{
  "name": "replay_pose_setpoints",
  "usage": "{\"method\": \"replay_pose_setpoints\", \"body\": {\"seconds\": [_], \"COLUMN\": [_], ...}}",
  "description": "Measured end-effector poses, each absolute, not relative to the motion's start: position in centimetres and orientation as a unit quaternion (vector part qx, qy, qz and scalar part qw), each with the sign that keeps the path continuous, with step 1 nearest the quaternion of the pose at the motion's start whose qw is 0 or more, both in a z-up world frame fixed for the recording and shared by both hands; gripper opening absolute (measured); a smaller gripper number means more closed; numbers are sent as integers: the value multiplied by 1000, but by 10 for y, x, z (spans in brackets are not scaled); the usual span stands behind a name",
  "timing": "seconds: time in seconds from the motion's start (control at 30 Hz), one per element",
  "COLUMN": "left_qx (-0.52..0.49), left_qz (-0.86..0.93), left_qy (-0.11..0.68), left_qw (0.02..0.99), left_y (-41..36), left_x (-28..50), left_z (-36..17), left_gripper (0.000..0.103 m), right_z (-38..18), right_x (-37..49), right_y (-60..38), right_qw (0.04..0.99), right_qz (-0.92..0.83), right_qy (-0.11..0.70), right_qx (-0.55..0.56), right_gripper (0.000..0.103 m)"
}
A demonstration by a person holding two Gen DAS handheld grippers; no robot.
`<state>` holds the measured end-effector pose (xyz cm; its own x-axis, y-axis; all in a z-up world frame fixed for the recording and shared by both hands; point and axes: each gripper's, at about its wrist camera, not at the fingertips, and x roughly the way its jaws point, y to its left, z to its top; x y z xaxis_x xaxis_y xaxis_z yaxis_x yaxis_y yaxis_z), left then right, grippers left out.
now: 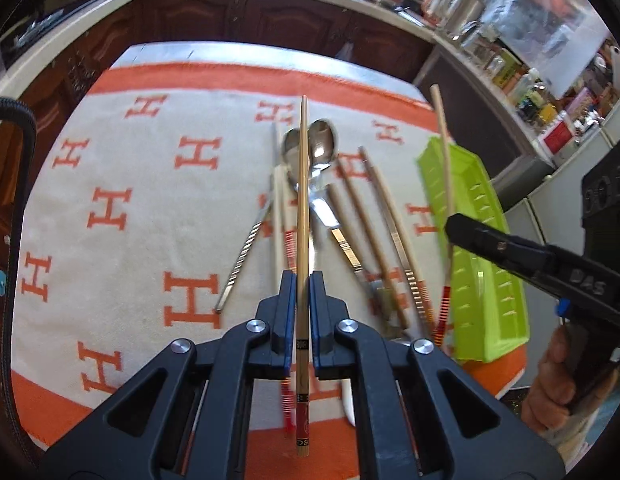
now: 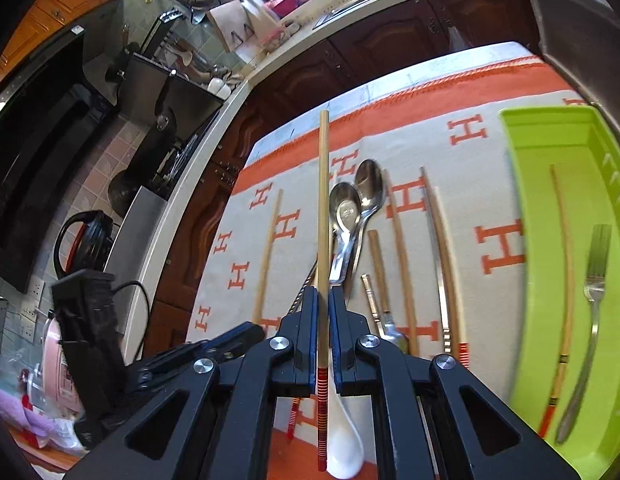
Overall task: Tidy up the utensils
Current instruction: 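Lower both held chopsticks into the green tray and open both tools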
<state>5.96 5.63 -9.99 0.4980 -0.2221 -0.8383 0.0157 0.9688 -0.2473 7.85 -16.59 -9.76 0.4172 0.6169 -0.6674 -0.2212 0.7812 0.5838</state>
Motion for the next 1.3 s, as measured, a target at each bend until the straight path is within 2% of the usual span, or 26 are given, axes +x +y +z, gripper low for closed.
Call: {"method": "replay_pose_setpoints", "body": {"seconds": [0.17, 0.4, 0.63, 0.83, 0.93, 1.0, 1.1, 1.17, 1.23, 1.3], "left_qx": [-86, -76, -66, -61, -56, -46, -35, -30, -29, -32], "left_qz": [-116, -173, -200, -188, -174, -169, -166, -157, -148, -145], "left_qy": [480, 474, 491, 517, 527, 524, 520, 514, 506, 498], "left_qw": [865, 860, 845, 833, 830, 833, 837, 843, 849, 854], "left_y": [9, -73, -137, -155, -156, -155, -152, -148, -144, -134], "left_x": [65, 84, 103, 114, 116, 113, 106, 101, 97, 93], "left_z": [-73, -61, -85, -121, -131, -132, -129, -124, -119, -113], "left_gripper": [4, 4, 4, 4, 4, 5, 9, 17, 33, 41], "right_z": [-86, -82, -106, -129, -139, -143, -139, -132, -127, -124], "right_x": [70, 62, 66, 72, 78, 77, 70, 66, 59, 53], "right_y": [-219, -298, -344, -348, -341, -340, -332, -328, -322, -321], "right_qw": [834, 858, 856, 850, 844, 846, 857, 863, 867, 869], "right_qz": [220, 136, 96, 82, 84, 84, 79, 79, 80, 78], "right_qy": [460, 453, 474, 493, 502, 499, 484, 475, 469, 466], "right_qx": [213, 199, 181, 165, 168, 169, 157, 152, 147, 147], "right_gripper": [6, 6, 6, 6, 12, 24, 35, 36, 37, 38]}}
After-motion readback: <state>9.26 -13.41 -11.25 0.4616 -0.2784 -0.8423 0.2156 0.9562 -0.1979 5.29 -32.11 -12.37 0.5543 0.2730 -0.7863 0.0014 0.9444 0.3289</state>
